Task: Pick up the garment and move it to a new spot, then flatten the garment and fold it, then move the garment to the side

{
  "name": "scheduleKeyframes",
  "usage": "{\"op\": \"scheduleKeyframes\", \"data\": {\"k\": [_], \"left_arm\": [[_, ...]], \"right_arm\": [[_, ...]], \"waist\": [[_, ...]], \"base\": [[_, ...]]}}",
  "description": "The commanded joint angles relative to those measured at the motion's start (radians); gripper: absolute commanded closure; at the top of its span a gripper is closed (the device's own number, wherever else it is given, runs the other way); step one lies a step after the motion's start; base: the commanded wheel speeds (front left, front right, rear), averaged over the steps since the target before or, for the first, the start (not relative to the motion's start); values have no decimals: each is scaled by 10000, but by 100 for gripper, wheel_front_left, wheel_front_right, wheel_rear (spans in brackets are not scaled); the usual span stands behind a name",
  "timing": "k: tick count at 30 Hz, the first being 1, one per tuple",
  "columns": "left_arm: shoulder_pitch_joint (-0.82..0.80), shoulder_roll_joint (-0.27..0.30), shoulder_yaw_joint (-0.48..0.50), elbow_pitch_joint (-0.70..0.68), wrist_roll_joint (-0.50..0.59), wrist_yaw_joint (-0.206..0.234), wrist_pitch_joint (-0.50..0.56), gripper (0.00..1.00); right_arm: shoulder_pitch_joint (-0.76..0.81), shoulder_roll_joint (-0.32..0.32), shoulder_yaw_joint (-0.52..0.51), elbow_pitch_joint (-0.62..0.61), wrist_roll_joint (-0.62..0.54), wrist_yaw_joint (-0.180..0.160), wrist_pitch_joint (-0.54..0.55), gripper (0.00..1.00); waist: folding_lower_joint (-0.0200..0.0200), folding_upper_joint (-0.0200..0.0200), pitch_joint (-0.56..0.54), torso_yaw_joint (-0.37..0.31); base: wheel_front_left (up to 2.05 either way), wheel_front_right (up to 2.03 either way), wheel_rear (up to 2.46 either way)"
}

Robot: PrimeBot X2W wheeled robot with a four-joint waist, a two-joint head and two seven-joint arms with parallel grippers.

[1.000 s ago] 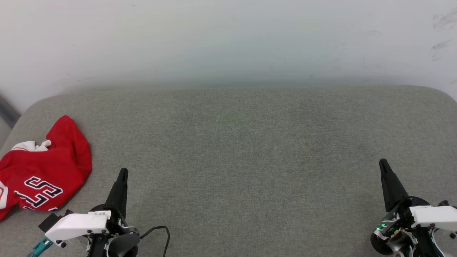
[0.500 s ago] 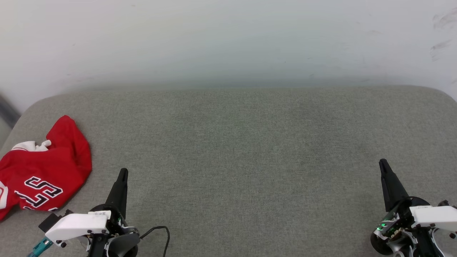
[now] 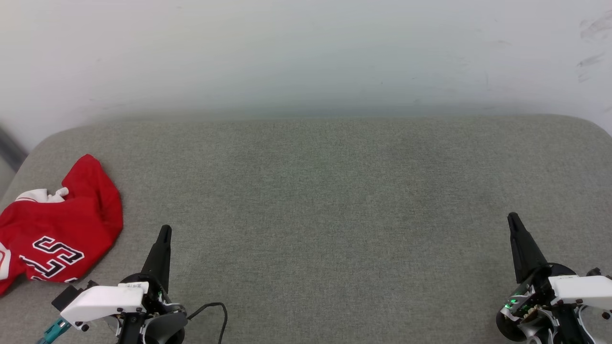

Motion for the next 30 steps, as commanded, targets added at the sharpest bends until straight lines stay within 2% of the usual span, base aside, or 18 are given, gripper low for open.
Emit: {"op": "scheduleKeyframes", "data": {"k": [1,12,13,30], "left_arm": [[-51,-12,11,3,12,-25,16,100],[-51,-12,11,3,12,-25,16,100],[9,0,-9,28,0,2,-5,0],[-351,-1,-829,-189,178,6,-778,0]], "right_arm": [[-110,39,11,11,-45,-3,-1,100],[-110,39,11,11,-45,-3,-1,100],[14,0,0,20,-1,0,-4,0],[-23,-74,391,-368,-411,-2,-680,0]], "waist": [[0,0,0,0],[0,0,0,0],[0,0,0,0],[0,0,19,-7]], "base": [[0,0,0],[0,0,0],[0,0,0],[0,0,0]]}}
